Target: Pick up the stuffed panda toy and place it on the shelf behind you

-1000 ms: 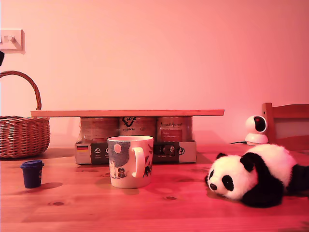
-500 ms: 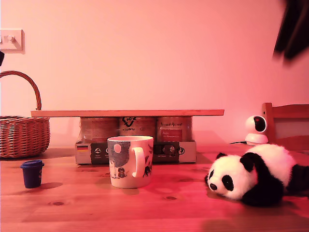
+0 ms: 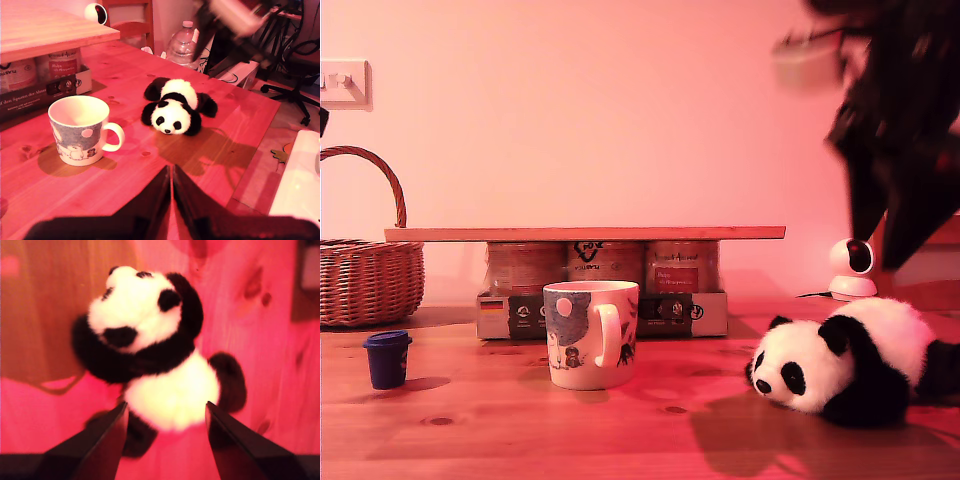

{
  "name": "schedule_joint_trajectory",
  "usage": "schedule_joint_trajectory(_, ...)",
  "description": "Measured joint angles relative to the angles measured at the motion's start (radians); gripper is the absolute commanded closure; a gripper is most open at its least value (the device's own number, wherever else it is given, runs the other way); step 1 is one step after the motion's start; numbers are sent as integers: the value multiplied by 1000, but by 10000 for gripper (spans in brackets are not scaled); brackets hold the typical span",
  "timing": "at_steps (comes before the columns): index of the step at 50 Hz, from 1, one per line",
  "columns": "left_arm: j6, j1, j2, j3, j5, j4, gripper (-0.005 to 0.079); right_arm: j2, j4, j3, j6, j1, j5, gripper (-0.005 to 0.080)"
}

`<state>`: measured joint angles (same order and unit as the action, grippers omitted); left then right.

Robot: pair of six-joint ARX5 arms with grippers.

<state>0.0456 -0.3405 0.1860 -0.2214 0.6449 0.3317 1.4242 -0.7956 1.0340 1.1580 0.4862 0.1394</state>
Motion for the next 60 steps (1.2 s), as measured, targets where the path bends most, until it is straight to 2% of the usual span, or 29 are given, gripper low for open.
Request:
schedule_joint_trajectory(31, 0, 0, 0, 0, -46, 8, 763, 194, 131, 0, 173, -3, -8, 306)
schedule_joint_trajectory(54, 0, 0, 0, 0, -84, 14, 763, 273, 194, 0, 205, -41, -40, 307)
schedule_joint_trajectory(60, 0, 0, 0, 0, -92, 14, 763, 274, 205, 0, 205, -48, -73, 356)
